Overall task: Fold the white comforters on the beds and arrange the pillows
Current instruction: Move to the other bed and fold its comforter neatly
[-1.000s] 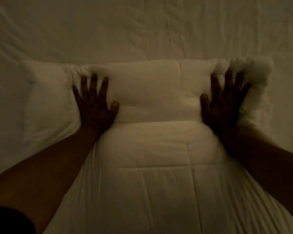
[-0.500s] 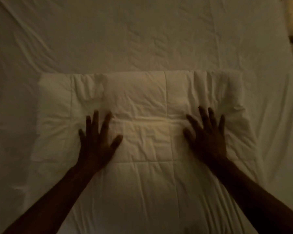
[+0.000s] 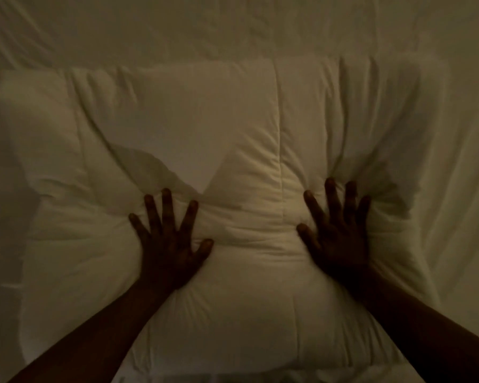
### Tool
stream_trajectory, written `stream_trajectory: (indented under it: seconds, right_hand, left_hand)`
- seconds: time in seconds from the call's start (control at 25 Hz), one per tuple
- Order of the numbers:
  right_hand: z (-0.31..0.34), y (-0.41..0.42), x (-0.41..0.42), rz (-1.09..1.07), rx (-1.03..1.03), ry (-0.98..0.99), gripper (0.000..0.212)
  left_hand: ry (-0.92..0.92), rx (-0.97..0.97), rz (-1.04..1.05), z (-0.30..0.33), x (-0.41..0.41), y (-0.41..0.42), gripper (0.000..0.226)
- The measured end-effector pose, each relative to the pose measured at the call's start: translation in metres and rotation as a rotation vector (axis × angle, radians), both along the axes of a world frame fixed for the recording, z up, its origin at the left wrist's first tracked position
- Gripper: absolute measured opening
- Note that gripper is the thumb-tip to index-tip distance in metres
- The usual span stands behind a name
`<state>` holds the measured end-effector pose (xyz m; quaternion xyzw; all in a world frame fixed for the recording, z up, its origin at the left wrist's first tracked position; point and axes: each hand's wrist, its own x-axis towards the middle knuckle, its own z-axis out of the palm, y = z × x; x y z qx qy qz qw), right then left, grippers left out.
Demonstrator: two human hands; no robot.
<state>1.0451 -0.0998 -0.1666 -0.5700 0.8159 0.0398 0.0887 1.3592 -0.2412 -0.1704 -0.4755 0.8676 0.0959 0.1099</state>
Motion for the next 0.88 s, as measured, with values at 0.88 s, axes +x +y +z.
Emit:
stream_trajectory:
  seconds: [0.88]
  right_hand:
    - [0.008,-0.008,0.015,-0.015,0.007,0.014,0.065]
  left_hand:
    - [0.024,-0.009,0.060,0.010,0.011,0.001,0.083]
